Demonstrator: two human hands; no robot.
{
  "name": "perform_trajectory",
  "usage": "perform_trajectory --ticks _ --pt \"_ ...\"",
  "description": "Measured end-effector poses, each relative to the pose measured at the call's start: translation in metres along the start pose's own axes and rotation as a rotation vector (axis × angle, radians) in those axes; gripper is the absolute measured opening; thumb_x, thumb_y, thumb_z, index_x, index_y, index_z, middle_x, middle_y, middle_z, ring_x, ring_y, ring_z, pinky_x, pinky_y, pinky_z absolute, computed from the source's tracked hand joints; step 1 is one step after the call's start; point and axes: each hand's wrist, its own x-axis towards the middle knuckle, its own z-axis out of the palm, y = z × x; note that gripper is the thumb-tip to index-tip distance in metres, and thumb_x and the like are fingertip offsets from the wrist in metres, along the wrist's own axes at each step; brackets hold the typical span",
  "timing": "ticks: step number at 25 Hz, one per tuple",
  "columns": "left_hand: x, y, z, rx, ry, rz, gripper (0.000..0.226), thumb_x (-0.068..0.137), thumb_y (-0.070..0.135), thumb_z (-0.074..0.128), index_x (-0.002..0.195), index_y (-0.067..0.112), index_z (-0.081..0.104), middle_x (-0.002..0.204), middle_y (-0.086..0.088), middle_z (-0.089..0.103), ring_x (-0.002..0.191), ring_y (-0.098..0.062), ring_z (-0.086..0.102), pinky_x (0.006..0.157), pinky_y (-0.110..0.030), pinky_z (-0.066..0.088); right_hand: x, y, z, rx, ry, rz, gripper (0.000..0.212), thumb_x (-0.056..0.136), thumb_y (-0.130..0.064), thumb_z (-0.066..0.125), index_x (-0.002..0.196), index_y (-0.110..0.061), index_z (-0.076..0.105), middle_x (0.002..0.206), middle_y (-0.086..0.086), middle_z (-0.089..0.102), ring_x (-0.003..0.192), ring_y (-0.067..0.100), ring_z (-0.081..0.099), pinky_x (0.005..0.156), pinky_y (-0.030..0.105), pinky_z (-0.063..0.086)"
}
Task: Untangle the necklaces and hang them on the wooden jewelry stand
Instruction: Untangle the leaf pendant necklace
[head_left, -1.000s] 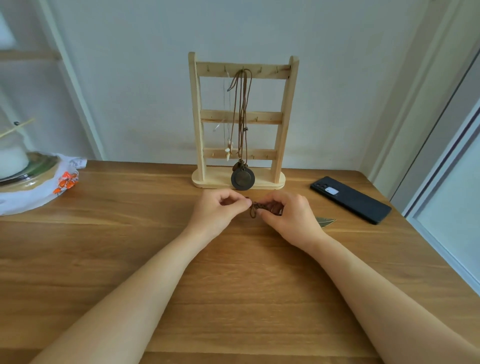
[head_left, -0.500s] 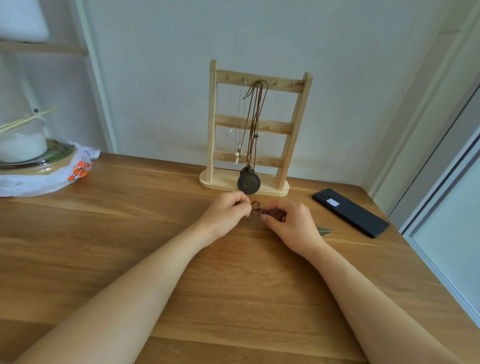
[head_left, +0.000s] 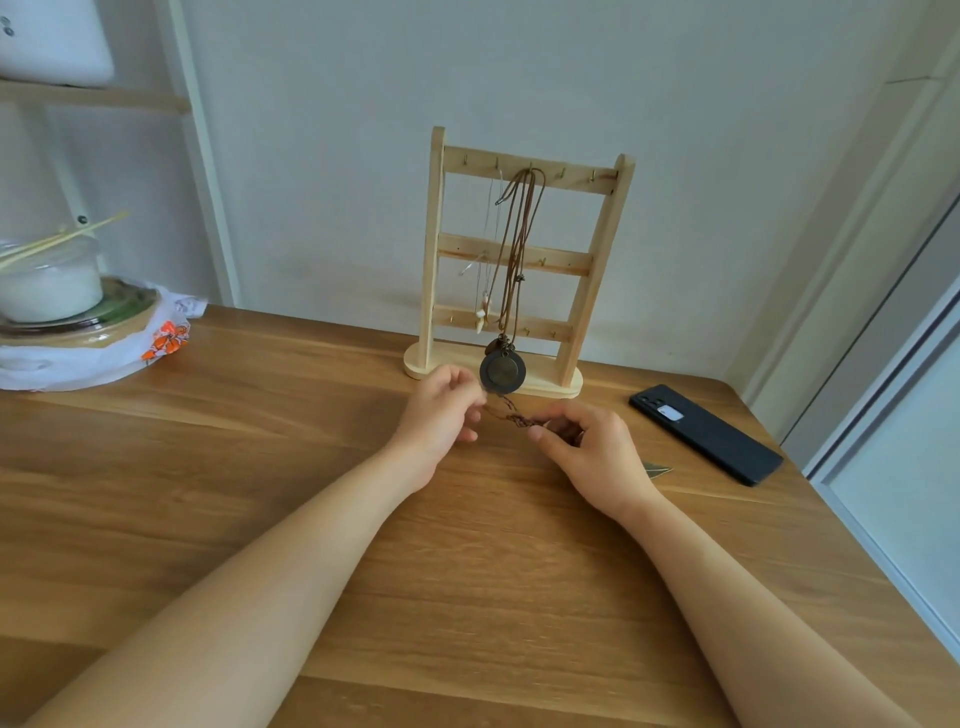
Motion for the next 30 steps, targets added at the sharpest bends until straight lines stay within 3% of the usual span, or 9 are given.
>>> perform_trajectory --ticks 4,9,14,20,26,30 --pt "-0.0073 -0.0039 0.0015 0.286 0.025 0.189 0.027 0.085 -0.001 0.06 0.093 0.024 0.069 0.104 0.008 0.062 0.092 -0.008 0.057 0.075 -0.023 0.045 0.0001 0.0013 0.0006 0.031 0.004 0.019 0.01 0.094 -0.024 0.069 0.103 -0.025 0.075 0.083 -0.011 0.069 0.077 0.0 0.059 0.068 0.008 0.043" --pt "-0.006 -0.0012 -0.0028 0.172 0.127 0.324 0.014 0.092 0.013 0.062 0.081 0.012 0.07 0.084 -0.006 0.069 0.081 -0.01 0.06 0.072 -0.01 0.044 0.001 -0.0021 -0.0007 0.11 0.007 0.072 0.013 0.098 -0.026 0.063 0.098 -0.021 0.074 0.071 -0.01 0.062 0.065 -0.004 0.053 0.061 0.011 0.041" --pt "-0.0076 -0.0057 0.0013 0.353 0.029 0.48 0.007 0.085 0.019 0.077 0.084 0.025 0.078 0.085 0.012 0.07 0.081 -0.002 0.06 0.068 -0.011 0.043 0.0014 -0.0028 -0.0018 0.13 -0.029 0.079 0.015 0.099 -0.027 0.061 0.093 -0.022 0.073 0.065 -0.008 0.058 0.058 0.0 0.048 0.056 0.013 0.038" --pt "-0.0097 -0.0051 0.0022 0.439 -0.054 0.464 0.013 0.083 0.019 0.08 0.092 0.027 0.081 0.086 0.018 0.075 0.085 -0.001 0.066 0.069 -0.009 0.047 0.0024 -0.0036 -0.0024 0.151 -0.031 0.102 0.018 0.1 -0.028 0.059 0.092 -0.021 0.074 0.06 -0.01 0.054 0.055 0.001 0.045 0.054 0.014 0.037" --pt "-0.0099 -0.0063 0.0027 0.457 -0.043 0.48 0.012 0.083 0.015 0.079 0.087 0.026 0.079 0.083 0.015 0.073 0.08 -0.001 0.064 0.068 -0.011 0.049 -0.0005 -0.0052 -0.0006 0.123 -0.033 0.044 0.007 0.094 -0.024 0.069 0.096 -0.023 0.075 0.073 -0.01 0.065 0.066 -0.002 0.057 0.062 0.012 0.045" --pt "-0.0085 -0.0069 0.0044 0.477 -0.063 0.447 0.009 0.084 0.013 0.074 0.084 0.023 0.075 0.081 0.011 0.072 0.079 -0.002 0.065 0.07 -0.016 0.052 -0.0018 -0.0076 0.0012 0.084 -0.037 -0.007 0.014 0.094 -0.023 0.069 0.107 -0.026 0.075 0.076 -0.005 0.067 0.068 0.003 0.057 0.063 0.014 0.046"
